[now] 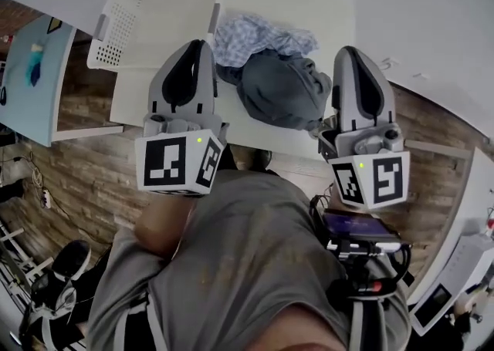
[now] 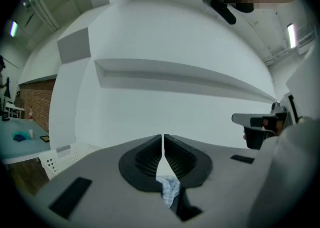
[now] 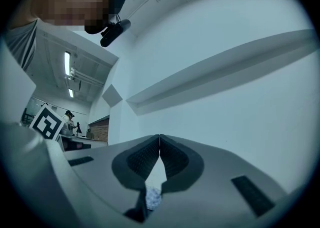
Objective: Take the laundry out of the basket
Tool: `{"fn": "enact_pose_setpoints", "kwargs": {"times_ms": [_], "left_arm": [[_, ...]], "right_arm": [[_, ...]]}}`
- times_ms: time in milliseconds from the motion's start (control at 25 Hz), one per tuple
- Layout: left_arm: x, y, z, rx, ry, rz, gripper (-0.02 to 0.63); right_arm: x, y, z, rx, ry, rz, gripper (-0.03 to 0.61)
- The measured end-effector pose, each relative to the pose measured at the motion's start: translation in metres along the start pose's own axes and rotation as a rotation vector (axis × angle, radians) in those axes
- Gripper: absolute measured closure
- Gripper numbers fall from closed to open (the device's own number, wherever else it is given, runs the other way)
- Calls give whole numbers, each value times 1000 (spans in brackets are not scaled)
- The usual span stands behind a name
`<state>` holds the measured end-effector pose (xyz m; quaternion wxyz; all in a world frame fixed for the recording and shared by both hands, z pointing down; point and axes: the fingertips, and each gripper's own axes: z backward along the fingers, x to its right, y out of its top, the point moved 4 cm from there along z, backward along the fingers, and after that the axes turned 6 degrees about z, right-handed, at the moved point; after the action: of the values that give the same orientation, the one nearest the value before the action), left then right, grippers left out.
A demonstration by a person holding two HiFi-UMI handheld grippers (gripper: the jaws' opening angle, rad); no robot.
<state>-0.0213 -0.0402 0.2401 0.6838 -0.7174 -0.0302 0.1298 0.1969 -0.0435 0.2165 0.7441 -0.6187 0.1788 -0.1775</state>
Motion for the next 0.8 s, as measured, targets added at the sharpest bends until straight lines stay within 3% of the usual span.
{"fn": "enact_pose_setpoints", "kwargs": {"times_ms": [280, 800], "left_arm": [[-10, 42, 25, 111, 29, -11, 604], [-50, 64, 40, 148, 20, -26, 604]], "right_arm": [[-34, -1, -22, -10, 94, 6, 571], [-95, 19, -71, 45, 145, 76, 571]]}}
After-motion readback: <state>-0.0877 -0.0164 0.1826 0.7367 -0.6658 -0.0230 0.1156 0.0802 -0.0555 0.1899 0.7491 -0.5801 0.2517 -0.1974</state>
